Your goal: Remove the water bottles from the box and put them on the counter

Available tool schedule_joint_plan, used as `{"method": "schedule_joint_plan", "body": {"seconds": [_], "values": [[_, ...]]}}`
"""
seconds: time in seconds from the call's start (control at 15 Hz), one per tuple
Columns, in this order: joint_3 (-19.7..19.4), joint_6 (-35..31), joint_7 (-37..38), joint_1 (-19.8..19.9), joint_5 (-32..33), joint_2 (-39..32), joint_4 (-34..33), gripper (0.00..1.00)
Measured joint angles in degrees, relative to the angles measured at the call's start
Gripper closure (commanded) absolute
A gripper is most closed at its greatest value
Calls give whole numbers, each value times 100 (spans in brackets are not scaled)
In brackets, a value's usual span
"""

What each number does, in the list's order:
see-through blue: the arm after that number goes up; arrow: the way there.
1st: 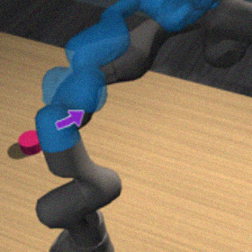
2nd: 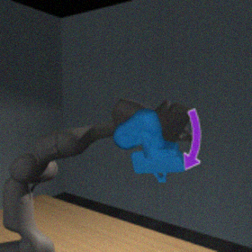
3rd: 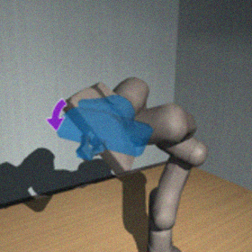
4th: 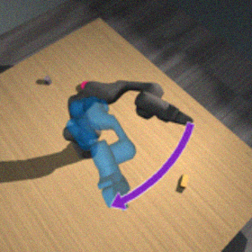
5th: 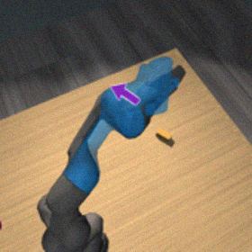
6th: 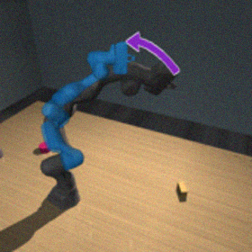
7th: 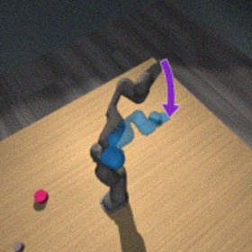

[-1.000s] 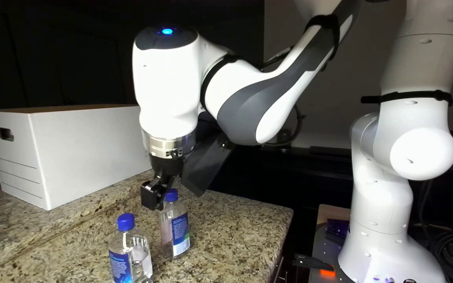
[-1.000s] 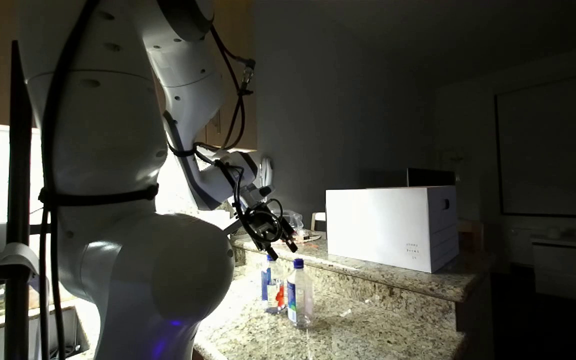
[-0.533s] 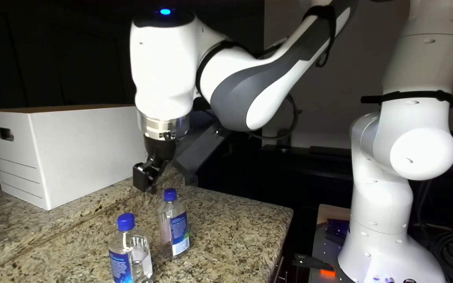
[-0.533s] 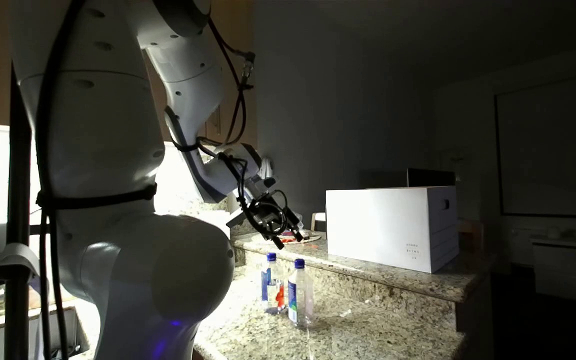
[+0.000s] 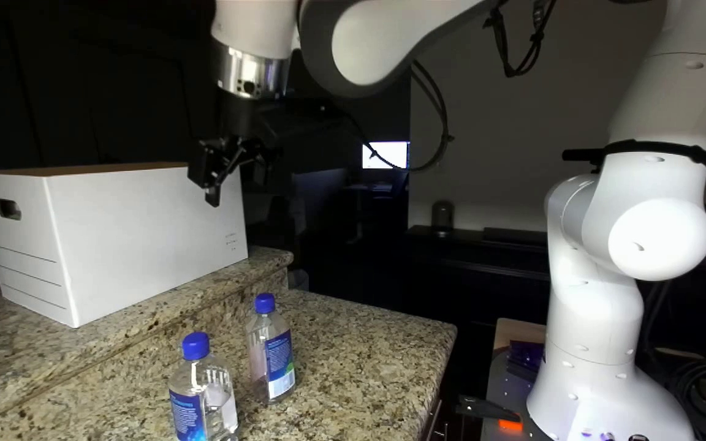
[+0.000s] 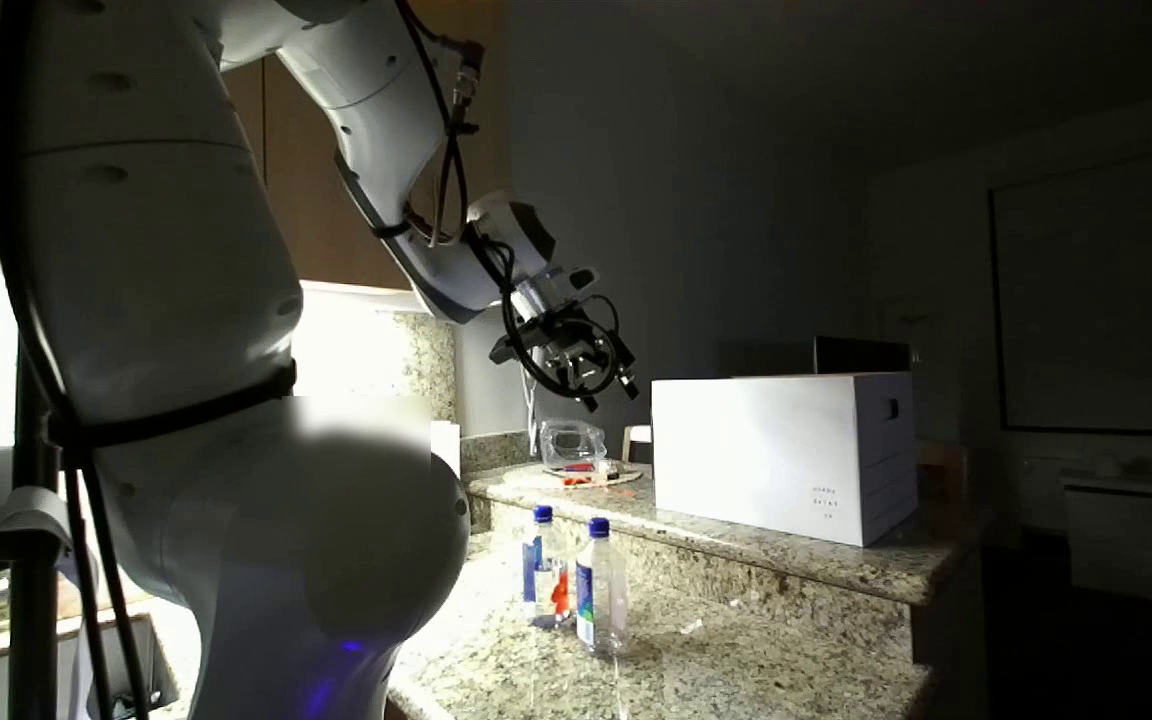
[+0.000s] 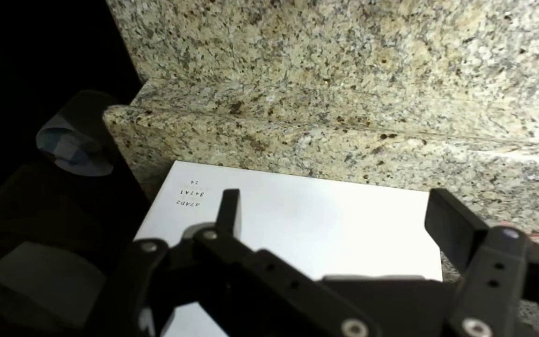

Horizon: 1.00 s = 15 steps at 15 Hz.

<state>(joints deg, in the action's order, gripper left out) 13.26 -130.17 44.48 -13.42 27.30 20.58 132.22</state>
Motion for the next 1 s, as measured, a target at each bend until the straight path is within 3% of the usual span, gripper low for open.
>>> {"method": "schedule_joint_plan", "body": {"seconds": [0.13,0.4,0.67,1.0], "values": [[-298,436,-838,-74,-659,54,-378,0],[-408,1788,-1945,157,-1568,70,-1208,0],[-464,2737,-2274,412,-1842,37,-1758,0],[-510,3051,-2283,596,-1846,-37,-1961,0]]}}
